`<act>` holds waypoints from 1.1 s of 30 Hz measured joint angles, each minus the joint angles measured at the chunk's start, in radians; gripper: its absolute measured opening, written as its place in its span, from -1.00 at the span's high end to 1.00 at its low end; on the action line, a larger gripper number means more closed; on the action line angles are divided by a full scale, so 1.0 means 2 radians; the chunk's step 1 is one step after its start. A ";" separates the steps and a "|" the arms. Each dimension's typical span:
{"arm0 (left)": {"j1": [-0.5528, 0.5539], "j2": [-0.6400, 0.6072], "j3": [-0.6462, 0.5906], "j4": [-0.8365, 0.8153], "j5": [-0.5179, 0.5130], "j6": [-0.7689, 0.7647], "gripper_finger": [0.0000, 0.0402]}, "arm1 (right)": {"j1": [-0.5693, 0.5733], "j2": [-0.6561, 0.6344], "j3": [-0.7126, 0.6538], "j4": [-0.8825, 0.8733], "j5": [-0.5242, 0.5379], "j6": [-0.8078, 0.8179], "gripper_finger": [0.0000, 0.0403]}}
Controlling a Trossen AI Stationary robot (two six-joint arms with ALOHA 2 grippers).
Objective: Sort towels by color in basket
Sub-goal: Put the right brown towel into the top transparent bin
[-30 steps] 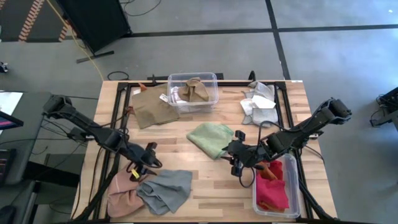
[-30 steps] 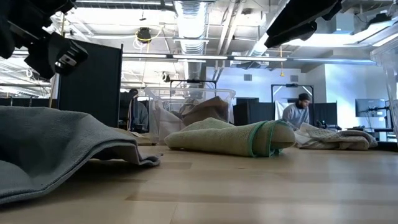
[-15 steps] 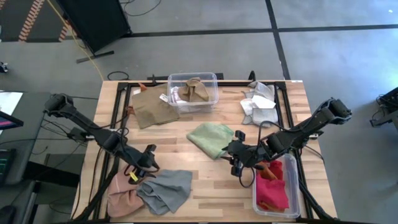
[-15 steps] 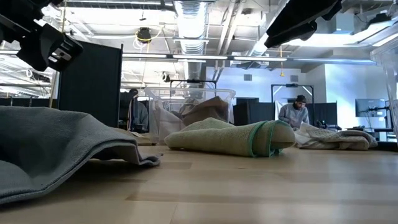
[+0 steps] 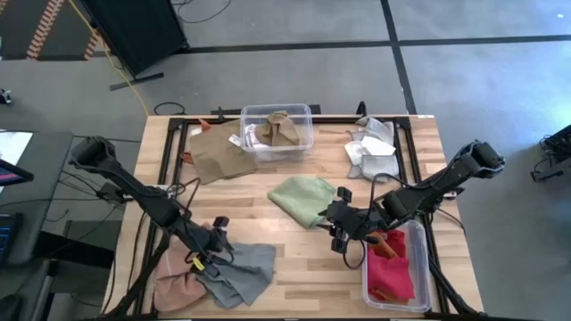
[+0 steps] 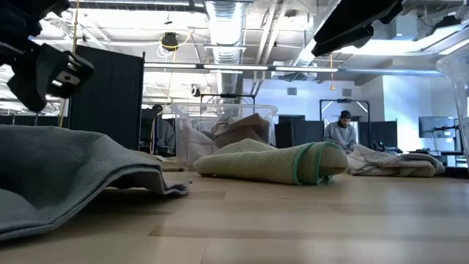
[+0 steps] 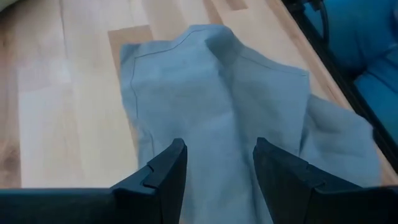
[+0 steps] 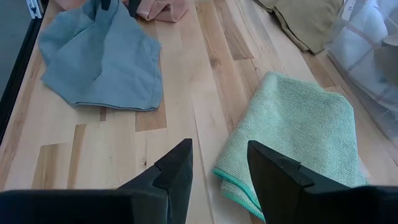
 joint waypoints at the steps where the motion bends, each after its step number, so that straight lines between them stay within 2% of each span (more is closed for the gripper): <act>1: -0.002 0.003 0.000 0.003 -0.004 0.000 0.13 | 0.000 0.000 0.000 0.000 0.000 0.000 0.11; 7: -0.024 0.026 0.000 0.015 -0.035 0.002 0.10 | 0.000 0.000 0.000 0.000 0.000 0.000 0.11; 19: -0.040 0.102 0.000 0.084 -0.035 -0.001 -0.30 | 0.000 0.000 0.000 0.000 0.000 -0.003 0.11; 25: -0.038 0.148 0.000 0.113 -0.022 -0.003 -0.31 | 0.000 0.000 0.000 0.000 0.000 -0.003 0.11; 29: -0.028 0.153 0.001 0.132 -0.014 -0.006 -0.31 | 0.000 0.000 0.000 0.007 0.000 -0.004 0.11; 33: -0.020 0.154 0.001 0.128 -0.013 -0.003 -0.20 | 0.004 0.000 0.000 0.014 0.000 -0.004 0.11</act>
